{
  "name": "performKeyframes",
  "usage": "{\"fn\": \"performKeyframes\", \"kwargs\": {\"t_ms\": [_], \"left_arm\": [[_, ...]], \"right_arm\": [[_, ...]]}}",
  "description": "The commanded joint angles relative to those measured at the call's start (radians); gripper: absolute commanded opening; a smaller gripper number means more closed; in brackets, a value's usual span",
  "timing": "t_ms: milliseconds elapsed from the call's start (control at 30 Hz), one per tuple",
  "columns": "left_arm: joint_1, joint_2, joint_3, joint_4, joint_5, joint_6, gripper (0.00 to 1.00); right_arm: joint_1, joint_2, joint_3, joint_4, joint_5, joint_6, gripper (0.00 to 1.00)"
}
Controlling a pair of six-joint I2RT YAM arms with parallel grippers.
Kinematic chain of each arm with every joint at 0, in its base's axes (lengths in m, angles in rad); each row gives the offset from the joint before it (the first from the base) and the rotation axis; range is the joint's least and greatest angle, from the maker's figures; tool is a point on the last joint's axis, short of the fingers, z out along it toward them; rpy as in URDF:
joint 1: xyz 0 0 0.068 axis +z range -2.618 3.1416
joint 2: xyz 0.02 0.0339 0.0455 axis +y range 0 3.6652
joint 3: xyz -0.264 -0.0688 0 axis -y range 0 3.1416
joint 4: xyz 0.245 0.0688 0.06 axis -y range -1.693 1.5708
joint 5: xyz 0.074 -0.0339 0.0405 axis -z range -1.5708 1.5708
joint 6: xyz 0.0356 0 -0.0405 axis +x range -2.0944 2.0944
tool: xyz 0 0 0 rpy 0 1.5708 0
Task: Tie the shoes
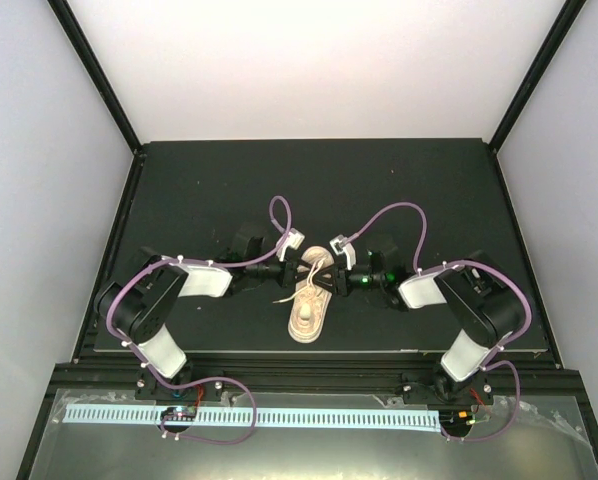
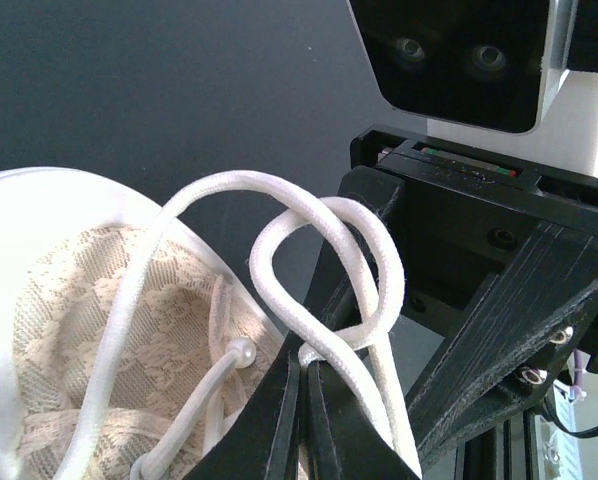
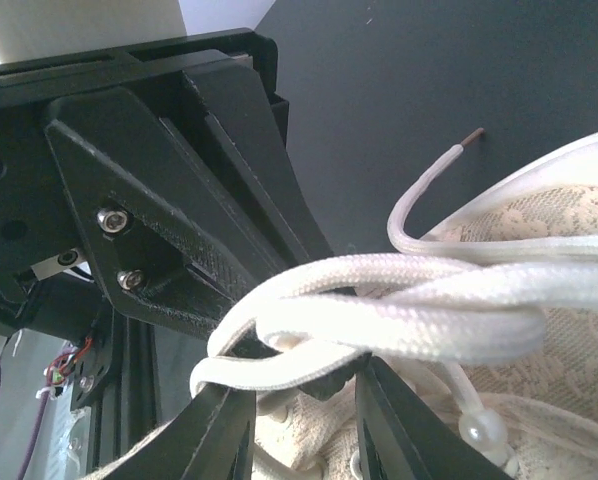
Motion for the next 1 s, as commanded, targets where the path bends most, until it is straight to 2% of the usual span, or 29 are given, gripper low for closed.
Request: {"fn": "performKeyframes", "kwargs": {"t_ms": [0, 300, 500, 567, 667, 867, 967], "left_arm": [[-0.017, 0.009, 0.000, 0.142, 0.054, -0.041, 0.02], [-0.028, 0.014, 0.000, 0.162, 0.045, -0.047, 0.02], [-0.030, 0.002, -0.002, 0.144, 0.033, -0.034, 0.02], [-0.030, -0.012, 0.000, 0.114, 0.020, -0.017, 0.02], [-0.025, -0.050, 0.006, 0.042, -0.015, 0.029, 0.11], [0.007, -0.156, 0.008, -0.151, -0.113, 0.135, 0.38], [0.019, -0.193, 0.019, -0.257, -0.169, 0.195, 0.45]], "right_arm": [[0.013, 0.032, 0.020, 0.061, 0.004, 0.022, 0.28], [0.021, 0.049, 0.027, 0.095, -0.007, 0.050, 0.21], [0.021, 0.050, 0.024, 0.113, 0.003, 0.081, 0.03], [0.021, 0.036, 0.013, 0.110, 0.023, 0.087, 0.02], [0.021, -0.020, -0.009, 0.069, 0.078, 0.078, 0.02], [0.020, -0.145, -0.039, -0.099, 0.215, 0.028, 0.02], [0.020, -0.187, -0.039, -0.188, 0.265, -0.005, 0.02]]}}
